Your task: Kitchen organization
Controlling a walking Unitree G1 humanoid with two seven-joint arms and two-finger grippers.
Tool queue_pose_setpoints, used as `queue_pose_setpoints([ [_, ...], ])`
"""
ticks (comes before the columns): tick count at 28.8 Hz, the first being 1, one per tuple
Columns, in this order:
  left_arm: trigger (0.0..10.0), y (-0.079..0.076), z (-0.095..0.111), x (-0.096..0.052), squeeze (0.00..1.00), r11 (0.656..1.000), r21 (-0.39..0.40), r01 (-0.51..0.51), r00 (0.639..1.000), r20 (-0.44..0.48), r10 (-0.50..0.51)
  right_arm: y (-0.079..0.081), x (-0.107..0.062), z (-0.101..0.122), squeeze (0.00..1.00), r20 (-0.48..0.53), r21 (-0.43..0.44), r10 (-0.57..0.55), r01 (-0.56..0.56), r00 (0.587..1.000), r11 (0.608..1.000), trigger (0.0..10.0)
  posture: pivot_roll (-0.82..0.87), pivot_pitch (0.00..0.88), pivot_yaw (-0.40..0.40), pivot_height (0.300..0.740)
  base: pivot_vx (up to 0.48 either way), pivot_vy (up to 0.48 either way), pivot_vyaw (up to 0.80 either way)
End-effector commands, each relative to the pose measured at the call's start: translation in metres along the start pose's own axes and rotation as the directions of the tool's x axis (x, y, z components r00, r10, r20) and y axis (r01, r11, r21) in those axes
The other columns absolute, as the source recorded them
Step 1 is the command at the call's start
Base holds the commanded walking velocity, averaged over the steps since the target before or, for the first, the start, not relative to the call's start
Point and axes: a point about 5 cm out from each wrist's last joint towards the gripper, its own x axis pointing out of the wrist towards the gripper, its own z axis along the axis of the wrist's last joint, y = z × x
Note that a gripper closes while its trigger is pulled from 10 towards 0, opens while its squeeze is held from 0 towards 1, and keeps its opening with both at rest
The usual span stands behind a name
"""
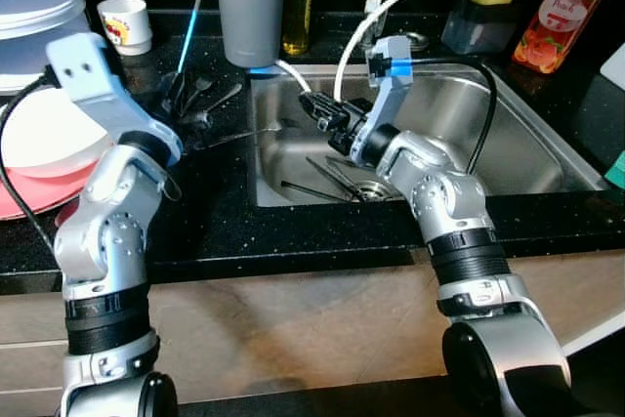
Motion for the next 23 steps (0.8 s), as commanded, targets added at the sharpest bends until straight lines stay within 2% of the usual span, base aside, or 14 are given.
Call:
queue_pose_setpoints([
  [1, 0.0, -0.008, -0.002, -0.004, 0.00, 0.992, -0.092, 0.091, 0.996, 0.007, -0.091, 0.001, 0.001, 0.013, 0.00, 0.067, 0.001, 0.001, -0.001, 0.998, 1.000, 10.0, -0.01, 0.167, -0.023, 0.740, 0.000, 0.000, 0.00],
  [2, 0.0, -0.008, -0.002, -0.004, 0.00, 0.992, -0.092, 0.091, 0.996, 0.007, -0.091, 0.001, 0.001, 0.013, 0.00, 0.067, 0.001, 0.001, -0.001, 0.998, 1.000, 10.0, -0.01, 0.167, -0.023, 0.740, 0.000, 0.000, 0.00],
  [5, 0.0, -0.014, -0.003, -0.008, 0.00, 0.961, -0.216, 0.173, 0.983, -0.022, -0.182, 0.000, 0.001, 0.020, 0.00, 0.121, 0.030, -0.009, 0.005, 0.993, 1.000, 10.0, -0.01, 0.160, -0.023, 0.740, 0.000, 0.000, 0.00],
  [6, 0.0, -0.017, -0.009, -0.011, 0.00, 0.947, -0.235, 0.217, 0.965, -0.096, -0.245, 0.000, 0.000, 0.028, 0.00, 0.171, 0.059, -0.014, 0.004, 0.985, 0.998, 10.0, -0.01, 0.160, -0.023, 0.740, 0.000, 0.000, 0.00],
  [10, 0.0, -0.016, -0.016, -0.013, 0.00, 0.949, -0.224, 0.221, 0.953, -0.157, -0.259, -0.001, 0.000, 0.039, 0.00, 0.240, 0.108, -0.017, -0.009, 0.971, 0.994, 10.0, -0.01, 0.157, -0.023, 0.740, 0.000, 0.000, 0.00],
  [12, 0.0, -0.015, -0.017, -0.013, 0.00, 0.950, -0.224, 0.217, 0.954, -0.160, -0.255, -0.001, -0.001, 0.040, 0.00, 0.251, 0.117, -0.018, -0.012, 0.968, 0.993, 10.0, -0.01, 0.157, -0.023, 0.740, 0.000, 0.000, 0.00],
  [13, 0.0, -0.014, -0.019, -0.013, 0.00, 0.952, -0.225, 0.207, 0.955, -0.167, -0.247, -0.001, -0.001, 0.042, 1.00, 0.263, 0.128, -0.019, -0.016, 0.965, 0.992, 10.0, -0.01, 0.157, -0.023, 0.740, 0.000, 0.000, 0.00],
  [19, 0.0, -0.013, -0.020, -0.014, 0.00, 0.950, -0.241, 0.199, 0.952, -0.182, -0.246, 0.008, -0.002, 0.045, 1.00, 0.290, 0.153, 0.057, -0.105, 0.955, 0.983, 10.0, -0.01, 0.157, -0.023, 0.740, 0.000, 0.000, 0.00],
  [22, 0.0, -0.015, -0.020, -0.015, 0.00, 0.943, -0.257, 0.210, 0.946, -0.192, -0.262, 0.022, 0.001, 0.034, 1.00, 0.204, 0.123, 0.149, -0.176, 0.968, 0.977, 10.0, -0.01, 0.165, -0.022, 0.740, 0.000, 0.000, 0.00],
  [23, 0.0, -0.015, -0.020, -0.015, 0.00, 0.943, -0.257, 0.210, 0.946, -0.192, -0.262, 0.022, 0.001, 0.034, 1.00, 0.204, 0.123, 0.149, -0.176, 0.968, 0.977, 10.0, -0.01, 0.165, -0.022, 0.740, 0.000, 0.000, 0.00],
])
